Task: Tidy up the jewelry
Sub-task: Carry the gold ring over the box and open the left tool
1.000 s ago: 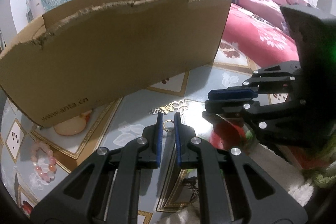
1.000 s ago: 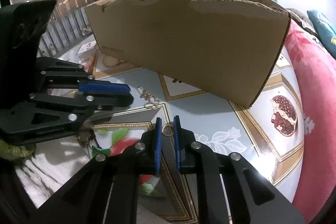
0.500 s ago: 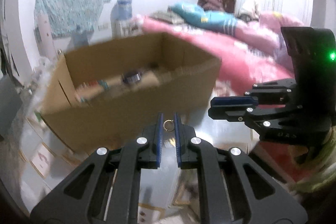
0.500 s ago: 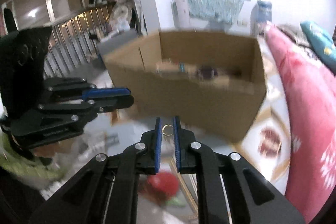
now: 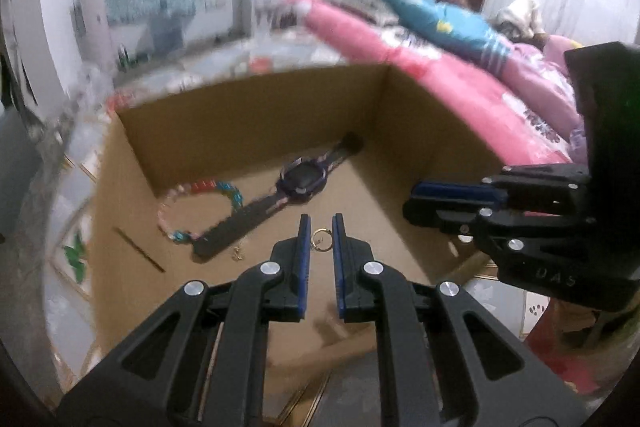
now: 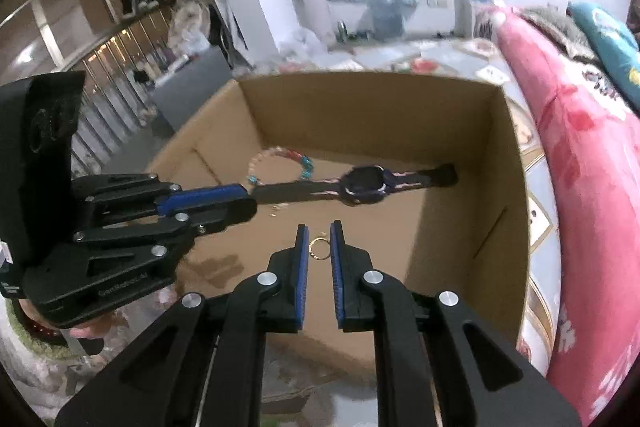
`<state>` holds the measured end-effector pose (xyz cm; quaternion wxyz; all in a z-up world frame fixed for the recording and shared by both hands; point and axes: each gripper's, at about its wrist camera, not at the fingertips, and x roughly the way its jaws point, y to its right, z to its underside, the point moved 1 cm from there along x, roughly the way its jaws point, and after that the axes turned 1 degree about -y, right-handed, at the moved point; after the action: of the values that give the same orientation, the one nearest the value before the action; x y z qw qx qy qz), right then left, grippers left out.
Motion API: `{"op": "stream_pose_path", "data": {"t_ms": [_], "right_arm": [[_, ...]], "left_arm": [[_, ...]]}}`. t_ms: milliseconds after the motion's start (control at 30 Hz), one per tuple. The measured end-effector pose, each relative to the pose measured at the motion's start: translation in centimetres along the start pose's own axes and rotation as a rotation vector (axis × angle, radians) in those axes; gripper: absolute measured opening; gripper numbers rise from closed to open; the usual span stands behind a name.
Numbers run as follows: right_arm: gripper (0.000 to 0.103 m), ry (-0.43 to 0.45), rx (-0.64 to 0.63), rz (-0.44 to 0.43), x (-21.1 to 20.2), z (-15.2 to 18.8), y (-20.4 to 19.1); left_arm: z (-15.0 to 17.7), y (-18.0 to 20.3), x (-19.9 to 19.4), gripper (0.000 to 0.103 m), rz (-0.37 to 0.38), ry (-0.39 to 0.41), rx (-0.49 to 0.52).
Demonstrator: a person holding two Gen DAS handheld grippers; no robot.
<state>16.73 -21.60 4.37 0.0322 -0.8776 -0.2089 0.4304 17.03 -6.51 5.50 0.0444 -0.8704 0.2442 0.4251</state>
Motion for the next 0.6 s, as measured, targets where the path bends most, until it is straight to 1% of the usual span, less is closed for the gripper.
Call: {"op": "stream_pose_path", "data": {"t_ms": [100, 167, 200, 233, 267, 300, 333, 400, 500, 533, 600], "right_arm": [[0.012, -0.032, 0.004, 0.031, 1.3, -0.8, 0.8], [0.013, -0.039, 0.014, 0.022, 1.6, -1.3, 1.3], [0.015, -0.040, 0.022, 0.013, 1.6, -1.3, 1.5], [0.022, -0.035, 0.031, 0.010, 1.5, -1.5, 1.8], [0.025, -0.028, 0.034, 0.009, 1.3, -1.6, 2.0], [0.028, -0.021, 0.034, 0.007, 1.2, -1.6, 2.1], [0.030, -0.012, 0.036, 0.001, 0.9, -1.7, 2.1], [0.031, 0.000, 0.042, -0.012, 0.6, -1.8, 2.3], [0.031, 0.044, 0.047, -0.025, -0.8, -1.8, 2.3], [0.031, 0.063, 0.048, -0.031, -1.5, -1.8, 2.3], [0.031, 0.097, 0.050, -0.042, -2.8, -1.7, 2.2]], "left_arm": [[-0.4, -0.7, 1.7, 0.010, -0.019, -0.040, -0.007], [-0.6, -1.2, 2.4, 0.010, -0.016, -0.059, -0.034], [-0.6, -1.4, 2.6, 0.010, -0.011, -0.063, -0.046], [-0.5, -1.6, 2.6, 0.014, -0.009, -0.063, -0.061], [-0.4, -1.8, 2.6, 0.019, -0.006, -0.062, -0.072], [-0.4, -1.9, 2.5, 0.020, -0.007, -0.056, -0.078], [-0.5, -2.0, 2.5, 0.021, -0.009, -0.049, -0.078], [-0.5, -2.0, 2.1, 0.022, -0.015, -0.035, -0.078], [-0.7, -2.1, 1.1, 0.022, -0.014, -0.006, -0.091], [-0.8, -2.0, 0.6, 0.024, -0.013, 0.009, -0.092], [-0.7, -1.9, -0.8, 0.031, -0.016, 0.046, -0.091]]}}
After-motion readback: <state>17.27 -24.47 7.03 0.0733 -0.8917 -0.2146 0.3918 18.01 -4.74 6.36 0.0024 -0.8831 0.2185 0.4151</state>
